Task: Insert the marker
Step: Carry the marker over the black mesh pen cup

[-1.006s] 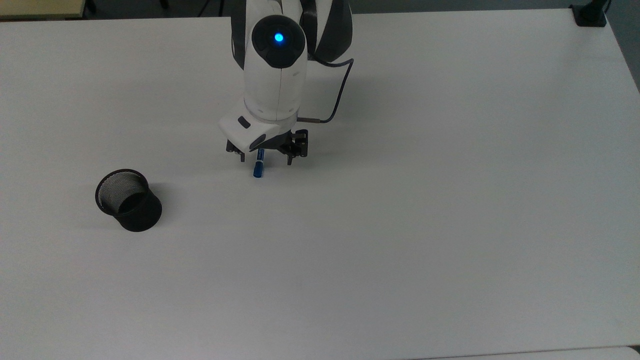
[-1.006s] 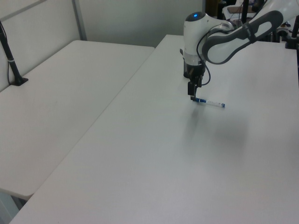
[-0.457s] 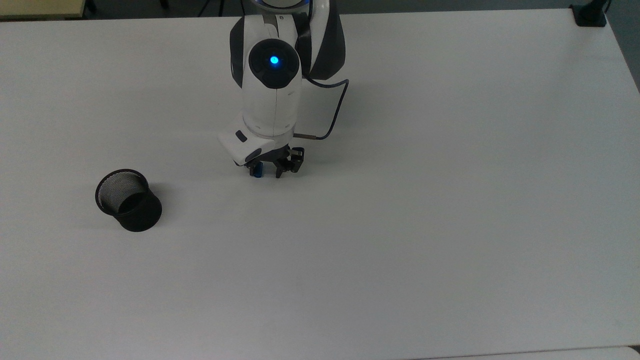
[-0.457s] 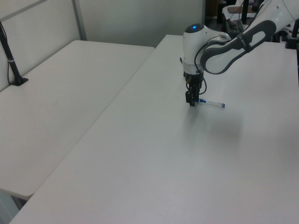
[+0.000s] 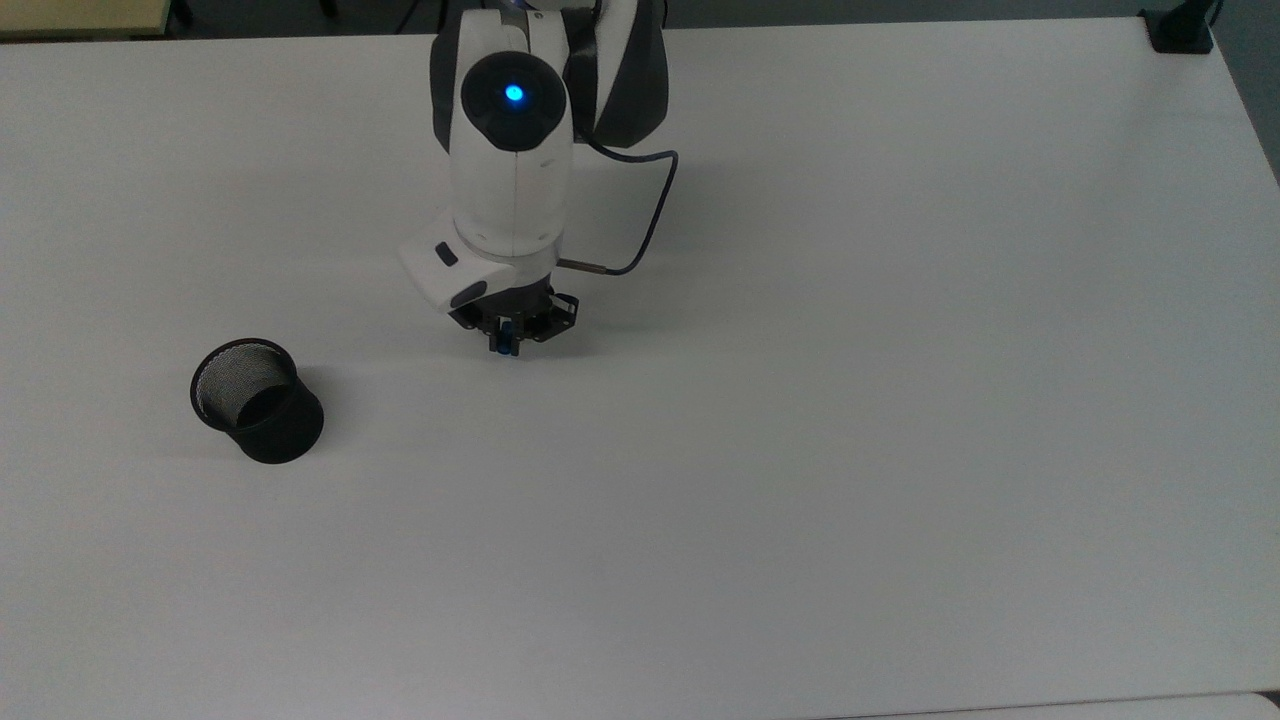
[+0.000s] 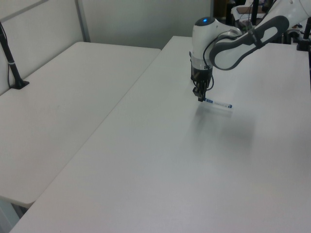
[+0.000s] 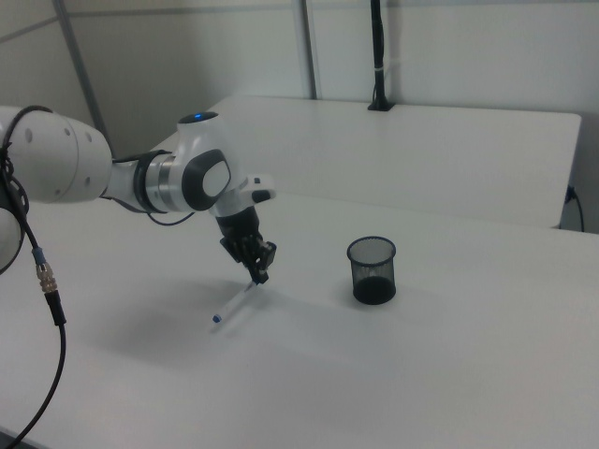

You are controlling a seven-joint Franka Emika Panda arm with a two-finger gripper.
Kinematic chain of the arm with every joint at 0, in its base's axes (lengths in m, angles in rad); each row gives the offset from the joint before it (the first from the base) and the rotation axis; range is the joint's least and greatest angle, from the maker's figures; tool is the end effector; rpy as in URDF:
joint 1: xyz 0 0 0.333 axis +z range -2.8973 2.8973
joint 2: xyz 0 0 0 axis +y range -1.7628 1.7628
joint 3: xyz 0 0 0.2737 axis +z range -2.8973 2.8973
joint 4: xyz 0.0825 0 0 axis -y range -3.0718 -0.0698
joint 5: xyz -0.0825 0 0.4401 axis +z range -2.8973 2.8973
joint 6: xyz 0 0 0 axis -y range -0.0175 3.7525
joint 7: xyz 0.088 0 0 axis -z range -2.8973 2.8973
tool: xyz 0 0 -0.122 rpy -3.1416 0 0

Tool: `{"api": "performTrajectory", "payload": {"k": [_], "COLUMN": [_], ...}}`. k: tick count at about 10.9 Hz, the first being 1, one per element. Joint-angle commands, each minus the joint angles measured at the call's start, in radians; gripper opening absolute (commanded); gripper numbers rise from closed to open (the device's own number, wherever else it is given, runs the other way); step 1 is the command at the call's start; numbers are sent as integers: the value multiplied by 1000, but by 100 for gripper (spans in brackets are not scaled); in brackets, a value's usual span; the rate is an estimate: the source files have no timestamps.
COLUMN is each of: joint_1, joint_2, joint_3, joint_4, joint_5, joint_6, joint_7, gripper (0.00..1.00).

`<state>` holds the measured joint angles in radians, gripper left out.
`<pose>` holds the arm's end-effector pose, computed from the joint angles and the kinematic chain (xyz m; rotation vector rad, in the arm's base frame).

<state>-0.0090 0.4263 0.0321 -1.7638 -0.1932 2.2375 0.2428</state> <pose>0.6887 0.0072 0.2428 3.0019 -0.1605 0.0998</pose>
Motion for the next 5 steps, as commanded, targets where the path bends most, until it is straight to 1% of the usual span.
{"api": "performTrajectory", "payload": {"k": [1,3,4,5], "joint_1": [-73,-130,-159,-184], "joint_2": [-128,-153,-153,-161], "joint_3": [0,0,-1,-8], "joint_4": [-23,59,96,93], "joint_5": [11,64,81,84], "joint_6": [17,31,75,159], "joint_7": [4,-10,-37,-65], "gripper": [0,0,0,0]}}
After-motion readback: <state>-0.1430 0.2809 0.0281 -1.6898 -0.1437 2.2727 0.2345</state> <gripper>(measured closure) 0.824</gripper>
